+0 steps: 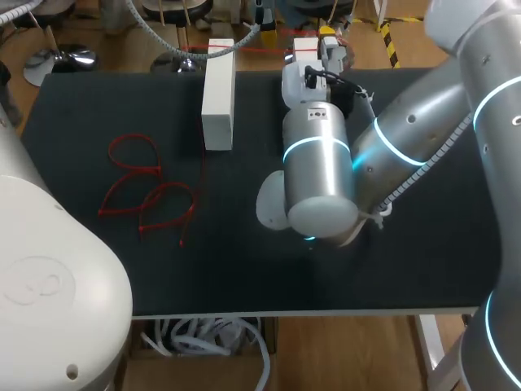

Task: Grab the tape and strap the tape.

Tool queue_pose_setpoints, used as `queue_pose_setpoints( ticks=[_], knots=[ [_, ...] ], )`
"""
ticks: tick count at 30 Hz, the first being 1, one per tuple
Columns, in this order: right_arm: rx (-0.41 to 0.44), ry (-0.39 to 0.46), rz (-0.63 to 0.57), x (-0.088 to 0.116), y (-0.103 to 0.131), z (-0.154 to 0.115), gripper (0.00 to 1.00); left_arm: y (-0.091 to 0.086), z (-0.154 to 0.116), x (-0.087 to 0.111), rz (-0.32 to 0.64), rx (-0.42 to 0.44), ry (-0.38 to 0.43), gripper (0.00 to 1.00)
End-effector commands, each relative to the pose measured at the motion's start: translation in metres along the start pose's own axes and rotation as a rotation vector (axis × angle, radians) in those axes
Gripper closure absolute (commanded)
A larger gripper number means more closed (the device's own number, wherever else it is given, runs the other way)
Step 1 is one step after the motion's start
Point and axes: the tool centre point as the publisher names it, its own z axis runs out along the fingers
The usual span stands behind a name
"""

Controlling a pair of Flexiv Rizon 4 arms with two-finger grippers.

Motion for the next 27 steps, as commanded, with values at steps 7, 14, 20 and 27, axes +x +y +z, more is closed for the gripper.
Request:
queue_pose_setpoints(
  ticks=[7,14,20,27],
  knots=[
    [0.005,-0.01,-0.009,0.004,0.007,-0.002,1.0,-0.001,-0.001,-0.001,0.0,-0.004,0.002,1.0],
    [0.007,-0.016,-0.004,0.004,0.009,-0.002,1.0,-0.001,-0.001,-0.001,0.0,-0.004,0.002,1.0],
    [0.008,-0.016,-0.004,0.005,0.012,-0.004,1.0,-0.001,-0.001,-0.001,0.0,-0.004,0.002,1.0],
    [0.008,-0.017,0.007,0.003,0.015,-0.005,1.0,-0.001,-0.001,-0.001,0.0,-0.004,0.002,1.0]
  ],
)
